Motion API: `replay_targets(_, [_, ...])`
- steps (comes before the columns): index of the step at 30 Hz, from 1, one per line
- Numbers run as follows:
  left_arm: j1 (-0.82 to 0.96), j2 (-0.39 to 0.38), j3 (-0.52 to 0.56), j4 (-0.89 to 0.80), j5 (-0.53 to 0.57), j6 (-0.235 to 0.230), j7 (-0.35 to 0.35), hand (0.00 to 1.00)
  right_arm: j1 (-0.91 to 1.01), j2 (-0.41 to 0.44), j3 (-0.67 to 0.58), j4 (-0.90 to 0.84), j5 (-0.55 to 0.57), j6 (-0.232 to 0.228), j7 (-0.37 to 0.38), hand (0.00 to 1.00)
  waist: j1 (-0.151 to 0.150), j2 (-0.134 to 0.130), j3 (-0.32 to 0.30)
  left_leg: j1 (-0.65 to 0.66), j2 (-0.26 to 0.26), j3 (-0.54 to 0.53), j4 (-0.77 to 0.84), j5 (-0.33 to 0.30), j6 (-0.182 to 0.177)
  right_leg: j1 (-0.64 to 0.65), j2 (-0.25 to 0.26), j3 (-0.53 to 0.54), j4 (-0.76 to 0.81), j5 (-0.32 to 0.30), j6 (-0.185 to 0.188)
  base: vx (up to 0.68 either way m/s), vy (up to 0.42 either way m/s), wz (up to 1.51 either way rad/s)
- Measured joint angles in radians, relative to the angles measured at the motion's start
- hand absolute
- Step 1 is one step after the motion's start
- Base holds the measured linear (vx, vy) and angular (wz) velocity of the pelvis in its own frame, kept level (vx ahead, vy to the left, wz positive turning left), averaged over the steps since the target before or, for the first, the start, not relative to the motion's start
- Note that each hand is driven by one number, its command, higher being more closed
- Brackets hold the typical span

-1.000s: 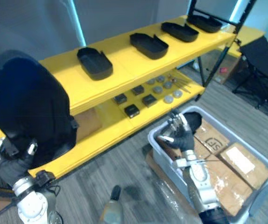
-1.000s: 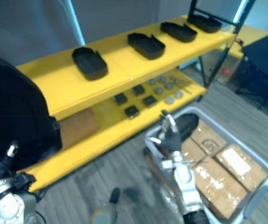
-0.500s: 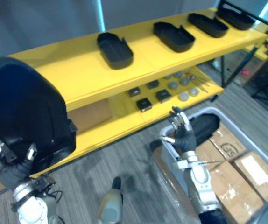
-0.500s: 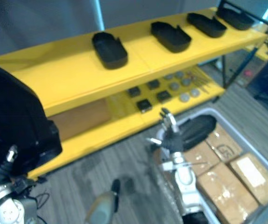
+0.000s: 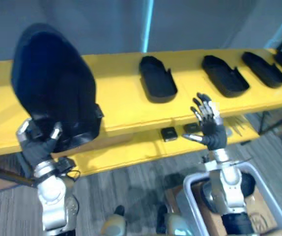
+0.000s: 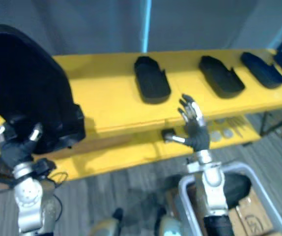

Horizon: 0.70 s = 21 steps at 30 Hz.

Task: Walk over and take plastic housings, then place them on the shelf

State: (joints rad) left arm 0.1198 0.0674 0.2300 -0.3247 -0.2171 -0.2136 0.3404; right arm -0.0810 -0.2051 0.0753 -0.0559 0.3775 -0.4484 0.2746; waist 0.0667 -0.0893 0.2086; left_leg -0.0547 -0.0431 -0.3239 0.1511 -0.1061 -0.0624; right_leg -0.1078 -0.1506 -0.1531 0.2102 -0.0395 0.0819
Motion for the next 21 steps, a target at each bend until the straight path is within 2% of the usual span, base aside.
replay_targets(1, [0.013, -0.014, -0.016, 0.004, 0.000, 0.012, 0.002, 1.00, -0.008, -0.003, 0.010, 0.007, 0.000, 0.009, 0.004, 0.00, -0.001, 0.026, -0.004, -0.010, 0.029, 0.037, 0.005, -0.006, 0.003, 0.030, 0.011, -0.045, -0.018, 0.011, -0.006, 0.26, -0.327, 1.39])
replay_targets(2, [0.034, -0.033, -0.050, 0.004, 0.000, 0.023, -0.005, 1.00, -0.017, -0.013, 0.021, 0.007, 0.000, 0.017, 0.003, 0.00, -0.007, 0.072, -0.014, -0.036, 0.095, 0.149, 0.015, -0.006, 0.007, 0.079, 0.031, -0.123, -0.071, 0.013, -0.019, 0.26, -0.259, 1.49])
replay_targets(3, [0.046, -0.050, -0.070, 0.005, 0.000, 0.024, -0.025, 1.00, -0.024, -0.021, 0.021, 0.007, -0.001, 0.032, -0.012, 0.00, -0.008, 0.105, -0.019, -0.040, 0.152, 0.271, 0.016, -0.002, 0.000, 0.125, 0.036, -0.189, -0.099, 0.010, -0.025, 0.25, -0.224, 1.61])
replay_targets(4, [0.045, -0.056, -0.083, 0.006, -0.001, 0.026, -0.037, 1.00, -0.024, -0.024, 0.021, 0.007, -0.003, 0.037, -0.022, 0.00, -0.013, 0.114, -0.022, -0.042, 0.174, 0.342, 0.015, 0.003, -0.004, 0.147, 0.035, -0.223, -0.107, 0.009, -0.027, 0.25, -0.152, 1.60])
replay_targets(5, [0.041, -0.072, -0.105, 0.005, -0.003, 0.026, -0.059, 1.00, -0.025, -0.033, 0.016, 0.007, -0.007, 0.043, -0.046, 0.00, -0.021, 0.132, -0.032, -0.037, 0.212, 0.458, 0.007, 0.049, -0.001, 0.175, 0.034, -0.273, -0.107, 0.006, -0.031, 0.19, -0.047, 1.34])
replay_targets(6, [0.040, -0.078, -0.124, 0.003, -0.005, 0.021, -0.073, 1.00, -0.041, -0.045, 0.013, 0.009, -0.009, 0.048, -0.064, 0.00, -0.016, 0.158, -0.047, -0.009, 0.229, 0.507, -0.025, 0.122, -0.015, 0.184, 0.035, -0.284, -0.086, -0.003, -0.033, 0.18, -0.016, 1.00])
replay_targets(7, [0.040, -0.078, -0.127, 0.002, -0.007, 0.017, -0.076, 1.00, -0.067, -0.042, 0.015, 0.017, -0.009, 0.054, -0.074, 0.00, -0.011, 0.166, -0.046, 0.005, 0.233, 0.504, -0.037, 0.124, -0.015, 0.167, 0.031, -0.281, -0.040, -0.013, -0.035, 0.12, 0.020, 0.18])
replay_targets(8, [0.039, -0.074, -0.128, 0.002, -0.011, 0.010, -0.073, 1.00, -0.110, -0.018, 0.021, 0.041, -0.009, 0.057, -0.080, 0.00, -0.004, 0.160, -0.042, 0.022, 0.239, 0.488, -0.036, 0.124, -0.014, 0.138, 0.027, -0.240, 0.008, -0.038, -0.036, 0.07, 0.001, -0.18])
replay_targets(9, [0.037, -0.053, -0.119, 0.003, -0.012, 0.010, -0.069, 1.00, -0.122, 0.011, 0.022, 0.042, -0.008, 0.056, -0.082, 0.00, -0.003, 0.124, -0.049, 0.022, 0.222, 0.467, -0.025, 0.117, -0.021, 0.160, 0.027, -0.195, -0.023, -0.040, -0.032, 0.08, -0.008, -0.37])
replay_targets(10, [0.038, -0.052, -0.114, 0.003, -0.012, 0.007, -0.063, 1.00, -0.132, 0.025, 0.023, 0.042, -0.007, 0.055, -0.081, 0.00, 0.002, 0.113, -0.049, 0.023, 0.221, 0.456, -0.015, 0.105, -0.033, 0.165, 0.033, -0.176, -0.045, -0.039, -0.030, 0.10, -0.053, -0.54])
replay_targets(12, [0.040, -0.057, -0.112, 0.003, -0.013, 0.006, -0.043, 1.00, -0.123, 0.068, 0.029, 0.029, -0.009, 0.053, -0.099, 0.00, -0.007, 0.117, -0.044, 0.044, 0.234, 0.452, -0.020, 0.054, -0.070, 0.173, 0.049, -0.136, -0.100, -0.027, -0.010, 0.08, -0.028, -0.78])
replay_targets(14, [0.040, -0.056, -0.118, 0.004, -0.012, 0.008, -0.044, 1.00, -0.075, 0.085, 0.043, 0.028, -0.010, 0.053, -0.134, 0.00, -0.025, 0.118, -0.044, 0.079, 0.226, 0.474, -0.054, 0.046, -0.080, 0.184, 0.044, -0.117, -0.119, -0.017, 0.005, 0.02, 0.047, -0.42])
replay_targets(18, [0.027, -0.048, -0.109, 0.004, 0.003, 0.008, -0.046, 1.00, 0.043, 0.124, 0.043, -0.022, -0.040, 0.034, -0.200, 0.00, -0.054, 0.114, -0.046, 0.127, 0.189, 0.507, -0.092, 0.041, -0.072, 0.214, 0.016, -0.088, -0.167, 0.005, 0.031, -0.01, 0.079, -0.29])
replay_targets(21, [0.004, -0.028, -0.036, 0.004, 0.039, 0.011, -0.076, 1.00, 0.107, 0.138, 0.036, -0.130, -0.104, 0.031, -0.242, 0.00, -0.059, 0.116, -0.050, 0.142, 0.171, 0.539, -0.112, 0.043, -0.065, 0.212, 0.005, -0.064, -0.196, 0.024, 0.041, -0.03, 0.055, -0.22])
